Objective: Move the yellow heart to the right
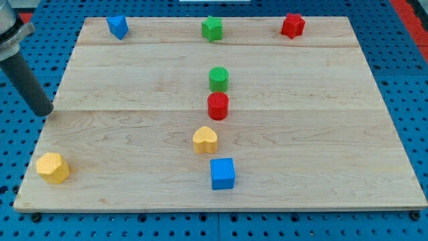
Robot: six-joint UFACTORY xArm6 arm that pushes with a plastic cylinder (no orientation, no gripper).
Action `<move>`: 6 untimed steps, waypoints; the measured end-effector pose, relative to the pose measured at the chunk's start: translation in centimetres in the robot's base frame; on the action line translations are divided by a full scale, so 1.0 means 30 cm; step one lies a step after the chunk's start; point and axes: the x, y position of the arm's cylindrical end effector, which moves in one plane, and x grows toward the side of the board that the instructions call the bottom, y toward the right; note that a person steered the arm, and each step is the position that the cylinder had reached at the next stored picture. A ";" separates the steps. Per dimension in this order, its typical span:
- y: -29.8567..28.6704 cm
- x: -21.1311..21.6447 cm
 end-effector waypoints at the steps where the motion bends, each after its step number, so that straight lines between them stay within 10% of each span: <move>1: 0.015 0.000; 6: 0.739 0.222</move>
